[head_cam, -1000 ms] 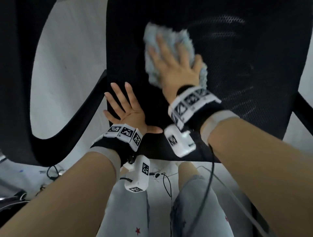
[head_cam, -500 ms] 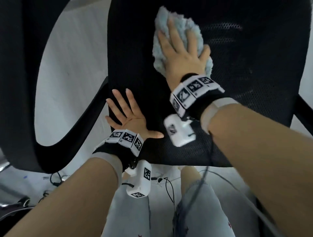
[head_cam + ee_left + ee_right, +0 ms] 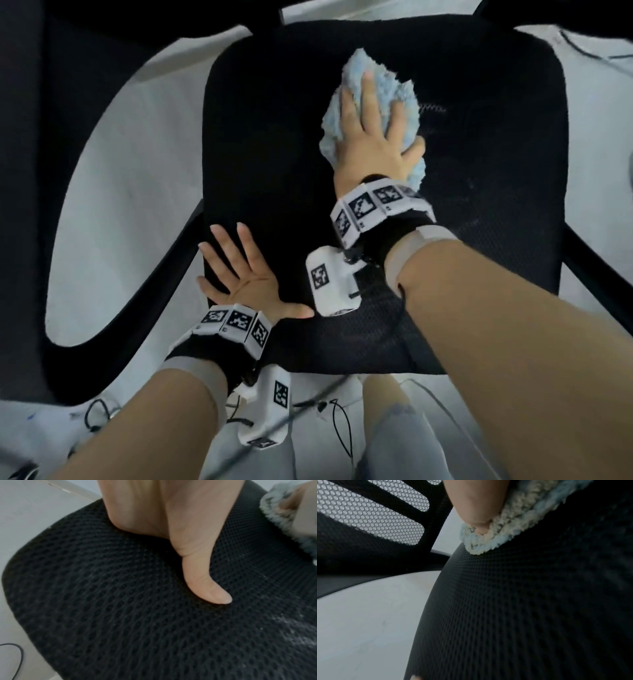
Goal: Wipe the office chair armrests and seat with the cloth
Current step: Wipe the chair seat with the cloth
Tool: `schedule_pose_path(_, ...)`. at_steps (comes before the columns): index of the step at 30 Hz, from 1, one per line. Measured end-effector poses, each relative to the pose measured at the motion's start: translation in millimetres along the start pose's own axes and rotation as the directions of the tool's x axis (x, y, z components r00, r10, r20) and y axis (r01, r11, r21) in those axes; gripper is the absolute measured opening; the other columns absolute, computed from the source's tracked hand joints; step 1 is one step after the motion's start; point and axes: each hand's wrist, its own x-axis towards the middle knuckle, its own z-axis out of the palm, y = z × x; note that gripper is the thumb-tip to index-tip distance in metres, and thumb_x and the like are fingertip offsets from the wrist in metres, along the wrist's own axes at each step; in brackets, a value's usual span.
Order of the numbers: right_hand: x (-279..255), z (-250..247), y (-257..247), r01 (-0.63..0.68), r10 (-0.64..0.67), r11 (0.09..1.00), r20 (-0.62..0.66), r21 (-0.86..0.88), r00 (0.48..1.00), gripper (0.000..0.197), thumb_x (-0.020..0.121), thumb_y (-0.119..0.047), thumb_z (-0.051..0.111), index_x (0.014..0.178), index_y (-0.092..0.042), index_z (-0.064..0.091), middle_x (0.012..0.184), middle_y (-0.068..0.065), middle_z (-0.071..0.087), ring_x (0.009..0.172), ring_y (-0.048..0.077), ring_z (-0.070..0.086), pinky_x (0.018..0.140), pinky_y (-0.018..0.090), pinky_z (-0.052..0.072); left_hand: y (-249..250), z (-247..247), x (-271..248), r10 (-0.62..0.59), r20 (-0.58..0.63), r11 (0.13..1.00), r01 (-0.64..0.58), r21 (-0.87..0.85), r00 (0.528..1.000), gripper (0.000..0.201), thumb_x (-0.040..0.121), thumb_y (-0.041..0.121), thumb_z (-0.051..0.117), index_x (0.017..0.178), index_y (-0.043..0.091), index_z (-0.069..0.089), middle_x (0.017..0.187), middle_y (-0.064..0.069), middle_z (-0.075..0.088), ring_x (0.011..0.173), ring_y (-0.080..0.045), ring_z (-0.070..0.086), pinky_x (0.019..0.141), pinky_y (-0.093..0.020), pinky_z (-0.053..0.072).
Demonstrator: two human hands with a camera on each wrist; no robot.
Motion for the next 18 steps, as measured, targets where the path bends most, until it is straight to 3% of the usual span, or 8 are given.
schedule_pose_path(2,-18,3,-10,0.073,-0.073,0.997,0.054,-0.005,0.996,0.079,0.086,-0.002,0.043,0.144,-0.038,0.003,0.155,-0.015,-0.011,0.142,0.028,-0.002,0.107,0.059,0.009,7,0,-6,-0.025,-0.154,0.998,0.016,-0.056,0.988,0.110,0.057,0.072,0.034,0.121,0.038,-0.048,0.153,-0.014,-0.024,0.137,-0.027,-0.027,0.109,-0.067,-0.002)
schedule_pose_path(5,-41,8,-3,0.389,-0.383,0.921,0.171,-0.006,0.908,0.073,0.089,-0.014,0.044,0.144,-0.038,0.002,0.154,-0.016,-0.013,0.141,0.026,-0.003,0.109,0.059,0.004,17,-6,-11,-0.048,-0.129,0.999,0.049,0.005,0.990,0.136,0.025,0.098,0.017,0.132,0.033,-0.038,0.155,-0.015,-0.015,0.143,-0.035,-0.013,0.110,-0.066,0.004)
schedule_pose_path(7,-22,-1,22,0.488,-0.462,0.867,0.204,-0.101,0.863,0.069,0.092,-0.027,0.044,0.143,-0.040,-0.002,0.154,-0.015,-0.014,0.141,0.025,-0.002,0.109,0.057,0.005,27,-22,-10,-0.010,-0.120,1.000,0.008,-0.014,0.993,0.145,0.034,0.089,0.052,0.141,0.028,-0.026,0.154,-0.016,-0.019,0.143,-0.032,-0.015,0.110,-0.062,0.003)
schedule_pose_path(8,-9,-7,36,0.436,-0.408,0.889,0.195,-0.139,0.892,0.072,0.092,-0.025,0.045,0.143,-0.041,-0.004,0.154,-0.014,-0.014,0.141,0.026,-0.003,0.109,0.057,0.006,33,-29,-7,0.023,-0.074,0.999,-0.026,-0.038,0.997,0.146,0.041,0.075,0.069,0.141,0.026,-0.025,0.152,-0.013,-0.028,0.142,-0.029,-0.023,0.111,-0.060,-0.002)
schedule_pose_path(10,14,-25,57,0.130,-0.116,0.986,0.125,-0.109,0.985,0.081,0.088,-0.014,0.048,0.142,-0.041,-0.006,0.154,-0.014,-0.014,0.141,0.028,-0.004,0.108,0.059,0.007,56,-44,5,0.137,-0.018,0.988,-0.138,-0.064,0.990,0.141,0.049,0.062,0.075,0.142,0.027,-0.025,0.147,-0.007,-0.040,0.139,-0.023,-0.031,0.112,-0.054,-0.009)
schedule_pose_path(13,18,-34,58,-0.151,0.151,0.988,0.090,-0.004,0.984,0.084,0.085,-0.006,0.047,0.143,-0.039,-0.005,0.154,-0.015,-0.016,0.142,0.028,-0.005,0.108,0.060,0.007,87,-55,22,0.184,0.009,0.983,-0.184,-0.006,0.983,0.134,0.056,0.062,0.073,0.143,0.025,-0.023,0.147,-0.007,-0.040,0.138,-0.025,-0.031,0.113,-0.053,-0.008)
schedule_pose_path(15,2,-30,52,-0.050,0.054,0.998,0.132,-0.035,0.990,0.083,0.085,-0.005,0.047,0.143,-0.039,-0.001,0.154,-0.015,-0.016,0.141,0.028,-0.005,0.108,0.061,0.006,100,-53,25,0.143,0.017,0.989,-0.144,0.034,0.990,0.135,0.057,0.059,0.074,0.143,0.023,-0.024,0.148,-0.011,-0.038,0.139,-0.028,-0.030,0.113,-0.054,-0.004)
schedule_pose_path(18,-26,-12,52,0.317,-0.302,0.948,0.213,-0.039,0.929,0.080,0.087,-0.015,0.050,0.143,-0.039,-0.001,0.153,-0.016,-0.018,0.141,0.026,-0.006,0.109,0.058,0.001,96,-52,24,0.127,-0.018,0.989,-0.125,0.082,0.992,0.134,0.058,0.057,0.076,0.143,0.023,-0.023,0.150,-0.010,-0.035,0.141,-0.028,-0.026,0.116,-0.053,0.001)
